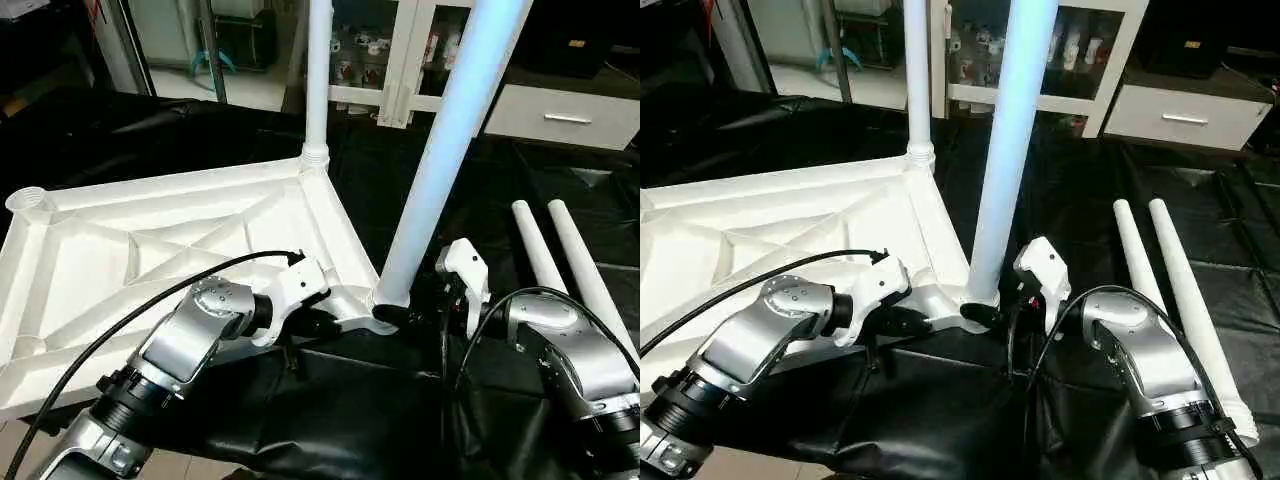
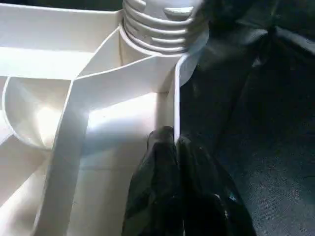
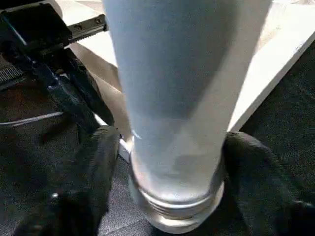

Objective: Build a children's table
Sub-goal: Rotate leg to tighten

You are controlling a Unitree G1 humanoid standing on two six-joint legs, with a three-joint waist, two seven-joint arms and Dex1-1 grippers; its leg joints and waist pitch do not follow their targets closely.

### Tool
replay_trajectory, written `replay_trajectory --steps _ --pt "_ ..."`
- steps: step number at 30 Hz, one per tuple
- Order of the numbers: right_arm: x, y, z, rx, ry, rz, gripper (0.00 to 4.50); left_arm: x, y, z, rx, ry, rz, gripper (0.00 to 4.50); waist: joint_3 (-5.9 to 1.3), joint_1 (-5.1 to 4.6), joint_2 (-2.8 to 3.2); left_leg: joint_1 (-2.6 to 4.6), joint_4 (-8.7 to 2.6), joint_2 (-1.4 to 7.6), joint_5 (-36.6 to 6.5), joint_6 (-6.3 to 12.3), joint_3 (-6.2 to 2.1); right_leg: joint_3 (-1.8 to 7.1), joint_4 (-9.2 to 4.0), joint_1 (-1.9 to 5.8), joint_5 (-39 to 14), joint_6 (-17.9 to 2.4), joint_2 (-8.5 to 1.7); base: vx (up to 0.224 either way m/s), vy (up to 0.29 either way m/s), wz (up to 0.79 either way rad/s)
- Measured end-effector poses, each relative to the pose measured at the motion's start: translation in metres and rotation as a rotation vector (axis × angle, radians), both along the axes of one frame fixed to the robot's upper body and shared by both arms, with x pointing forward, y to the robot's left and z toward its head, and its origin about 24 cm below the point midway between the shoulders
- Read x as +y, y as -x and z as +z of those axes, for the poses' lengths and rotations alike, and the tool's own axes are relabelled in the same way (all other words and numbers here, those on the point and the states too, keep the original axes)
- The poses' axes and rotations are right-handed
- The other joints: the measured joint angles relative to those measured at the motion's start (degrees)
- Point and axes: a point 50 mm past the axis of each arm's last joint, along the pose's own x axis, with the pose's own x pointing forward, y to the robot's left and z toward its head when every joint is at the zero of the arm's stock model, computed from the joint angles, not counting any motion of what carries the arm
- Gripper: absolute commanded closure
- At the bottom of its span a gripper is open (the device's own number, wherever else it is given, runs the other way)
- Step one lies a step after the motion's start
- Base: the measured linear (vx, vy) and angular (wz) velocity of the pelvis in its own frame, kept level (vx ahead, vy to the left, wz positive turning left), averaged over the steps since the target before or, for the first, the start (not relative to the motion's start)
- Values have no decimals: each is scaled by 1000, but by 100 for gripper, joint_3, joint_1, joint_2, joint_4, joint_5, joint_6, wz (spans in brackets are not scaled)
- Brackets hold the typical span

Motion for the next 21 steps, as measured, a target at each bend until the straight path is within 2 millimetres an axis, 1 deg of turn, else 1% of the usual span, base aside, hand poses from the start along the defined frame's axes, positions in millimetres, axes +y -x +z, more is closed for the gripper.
replay_trajectory --steps 1,4,5,8,10,21 --pt "0 0 0 0 0 0 142 0 0 0 0 -1 0 450 0 0 0 1 0 0 0 0 0 0 1 0 0 0 0 0 0 0" --pt "-1 0 -1 -3 0 -3 154 1 0 0 1 -2 -1 450 -1 2 1 1 0 0 0 0 0 0 2 1 0 0 0 0 0 0" --pt "-1 0 -1 -4 -1 -3 173 1 0 0 1 -2 -2 450 -1 2 1 1 0 0 0 0 0 -1 2 1 0 0 0 0 0 0" --pt "-1 -1 -1 -9 -2 -2 185 1 0 0 2 -3 -2 450 -2 0 -1 4 2 0 0 0 0 0 4 4 0 0 0 0 0 0" --pt "-1 -1 -1 -9 -2 0 202 1 0 0 2 -3 -2 450 -3 0 -1 5 4 0 0 0 0 0 5 5 1 -1 0 0 0 0" --pt "-1 0 0 -17 -2 14 213 1 1 0 9 -4 -6 450 -5 1 -4 6 5 0 0 0 -1 -1 6 7 1 -1 0 0 0 0"
